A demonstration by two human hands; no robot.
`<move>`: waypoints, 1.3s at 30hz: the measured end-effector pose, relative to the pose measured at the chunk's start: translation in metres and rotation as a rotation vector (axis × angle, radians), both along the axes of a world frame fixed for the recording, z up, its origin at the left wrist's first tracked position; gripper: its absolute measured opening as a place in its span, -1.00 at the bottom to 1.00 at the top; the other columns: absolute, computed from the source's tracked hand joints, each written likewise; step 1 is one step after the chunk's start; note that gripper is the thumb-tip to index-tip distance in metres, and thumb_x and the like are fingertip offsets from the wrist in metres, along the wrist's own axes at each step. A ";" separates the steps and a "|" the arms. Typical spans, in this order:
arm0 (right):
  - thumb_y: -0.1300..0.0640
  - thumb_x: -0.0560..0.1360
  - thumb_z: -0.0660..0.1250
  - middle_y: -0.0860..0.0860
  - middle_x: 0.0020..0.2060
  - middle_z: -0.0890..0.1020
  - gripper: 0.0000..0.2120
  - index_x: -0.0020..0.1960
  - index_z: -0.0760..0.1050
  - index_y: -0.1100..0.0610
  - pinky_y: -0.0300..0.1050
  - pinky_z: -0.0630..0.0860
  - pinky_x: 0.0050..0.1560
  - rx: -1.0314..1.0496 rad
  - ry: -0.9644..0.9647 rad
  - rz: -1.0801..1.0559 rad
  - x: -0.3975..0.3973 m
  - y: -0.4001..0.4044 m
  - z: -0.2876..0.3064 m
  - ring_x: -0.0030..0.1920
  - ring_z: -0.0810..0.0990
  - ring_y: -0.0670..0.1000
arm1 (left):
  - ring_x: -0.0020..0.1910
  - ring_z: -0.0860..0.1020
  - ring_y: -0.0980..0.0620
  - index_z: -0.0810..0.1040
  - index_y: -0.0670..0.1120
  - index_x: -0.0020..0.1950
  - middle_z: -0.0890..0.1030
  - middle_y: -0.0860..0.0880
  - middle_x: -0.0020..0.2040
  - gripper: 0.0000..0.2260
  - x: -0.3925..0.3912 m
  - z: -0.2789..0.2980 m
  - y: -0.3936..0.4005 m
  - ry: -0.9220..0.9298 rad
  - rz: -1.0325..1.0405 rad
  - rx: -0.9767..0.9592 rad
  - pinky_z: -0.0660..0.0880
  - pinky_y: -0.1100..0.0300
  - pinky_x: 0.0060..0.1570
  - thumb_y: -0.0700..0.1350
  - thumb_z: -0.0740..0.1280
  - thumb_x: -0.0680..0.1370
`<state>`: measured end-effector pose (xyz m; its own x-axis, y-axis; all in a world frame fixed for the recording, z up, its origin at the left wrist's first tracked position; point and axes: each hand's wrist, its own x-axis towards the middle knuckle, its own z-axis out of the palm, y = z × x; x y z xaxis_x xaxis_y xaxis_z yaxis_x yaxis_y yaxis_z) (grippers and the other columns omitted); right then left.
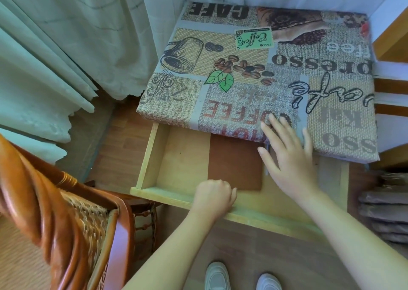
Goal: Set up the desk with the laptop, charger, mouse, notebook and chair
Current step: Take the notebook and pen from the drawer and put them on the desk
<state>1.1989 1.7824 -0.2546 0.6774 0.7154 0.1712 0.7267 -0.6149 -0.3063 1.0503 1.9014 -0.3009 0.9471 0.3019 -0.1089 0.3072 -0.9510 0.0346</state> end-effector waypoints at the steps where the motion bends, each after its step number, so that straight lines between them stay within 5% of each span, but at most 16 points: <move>1: 0.03 0.55 0.18 0.03 0.46 0.27 -0.55 0.43 0.28 0.04 0.22 0.01 0.45 0.098 -0.007 -0.002 -0.007 -0.008 -0.004 0.46 0.21 0.03 | -0.71 0.40 0.02 0.47 -0.06 -0.51 0.43 0.01 -0.63 -0.62 0.000 0.000 0.000 -0.011 0.013 0.002 -0.15 0.37 -0.51 0.15 0.57 0.16; 3: 0.15 0.49 0.28 0.11 0.37 0.36 -0.58 0.34 0.36 0.12 0.23 0.15 0.41 0.247 -0.034 -0.015 -0.024 -0.027 -0.016 0.38 0.34 0.10 | -0.53 0.52 0.03 0.61 -0.05 -0.17 0.57 0.01 -0.40 -0.55 0.002 -0.002 0.001 -0.043 0.074 -0.008 0.14 0.30 -0.62 0.23 0.55 0.13; 5: 0.16 0.47 0.30 0.12 0.32 0.38 -0.57 0.32 0.35 0.13 0.21 0.28 0.33 0.288 0.051 -0.039 -0.037 -0.043 -0.032 0.31 0.39 0.14 | -0.14 0.62 -0.01 0.51 -0.06 0.30 0.64 -0.03 0.02 -0.20 0.005 -0.004 0.006 -0.079 0.136 -0.031 0.50 0.17 -0.36 0.28 0.51 0.15; 7: 0.12 0.48 0.27 0.07 0.30 0.38 -0.55 0.35 0.32 0.08 0.10 0.34 0.29 0.290 0.228 -0.102 -0.042 -0.050 -0.043 0.30 0.41 0.10 | 0.29 0.47 -0.06 0.15 0.01 0.54 0.40 -0.08 0.43 0.02 0.010 -0.005 0.011 -0.074 0.134 -0.090 0.49 0.03 0.08 0.32 0.47 0.19; 9: 0.16 0.48 0.33 -0.01 0.30 0.41 -0.49 0.39 0.28 0.02 -0.07 0.31 0.28 0.332 0.462 -0.220 -0.037 -0.047 -0.050 0.30 0.41 0.01 | 0.50 0.15 -0.07 -0.18 0.11 0.55 0.03 -0.07 0.58 0.10 0.019 -0.006 0.016 -0.009 0.174 -0.220 0.31 -0.04 0.35 0.35 0.43 0.25; 12: 0.26 0.45 0.37 -0.06 0.34 0.41 -0.36 0.43 0.21 -0.06 -0.13 0.27 0.31 0.412 0.742 -0.355 -0.026 -0.031 -0.060 0.30 0.38 -0.07 | 0.54 -0.10 -0.06 -0.33 0.13 0.52 -0.17 -0.06 0.57 0.17 0.029 -0.012 0.024 0.021 0.281 -0.366 0.09 -0.14 0.45 0.36 0.44 0.23; 15: 0.34 0.42 0.38 -0.03 0.33 0.42 -0.30 0.46 0.19 0.00 -0.04 0.26 0.38 0.434 0.863 -0.413 -0.018 -0.013 -0.067 0.31 0.38 -0.03 | 0.55 -0.11 -0.05 -0.28 0.07 0.54 -0.13 -0.10 0.57 0.22 0.036 -0.017 0.030 0.008 0.351 -0.435 0.08 -0.15 0.44 0.34 0.49 0.19; 22: 0.31 0.34 0.48 0.08 0.06 0.49 -0.31 0.39 0.29 0.10 -0.06 0.41 0.15 0.441 0.915 -0.608 -0.003 0.003 -0.075 0.11 0.50 0.09 | 0.54 0.01 -0.03 -0.19 0.04 0.55 0.00 -0.06 0.57 0.24 0.041 -0.026 0.030 -0.075 0.450 -0.483 0.19 -0.07 0.42 0.22 0.58 0.15; 28: 0.45 0.32 0.43 0.04 0.12 0.52 -0.37 0.28 0.35 0.08 -0.19 0.48 -0.05 0.529 0.979 -0.560 -0.004 0.008 -0.072 -0.02 0.55 0.01 | 0.49 0.12 -0.02 -0.14 0.12 0.55 0.06 0.02 0.56 0.24 0.035 -0.026 0.029 -0.137 0.440 -0.447 0.30 -0.04 0.31 0.16 0.61 0.10; 39: 0.42 0.33 0.44 0.08 0.04 0.55 -0.38 0.33 0.37 0.17 0.08 0.51 0.03 0.545 1.057 -0.678 -0.004 0.021 -0.078 -0.06 0.51 0.02 | 0.46 0.16 0.01 -0.16 0.08 0.56 0.05 0.11 0.56 0.24 0.030 -0.024 0.032 -0.103 0.421 -0.416 0.31 0.02 0.25 0.16 0.60 0.12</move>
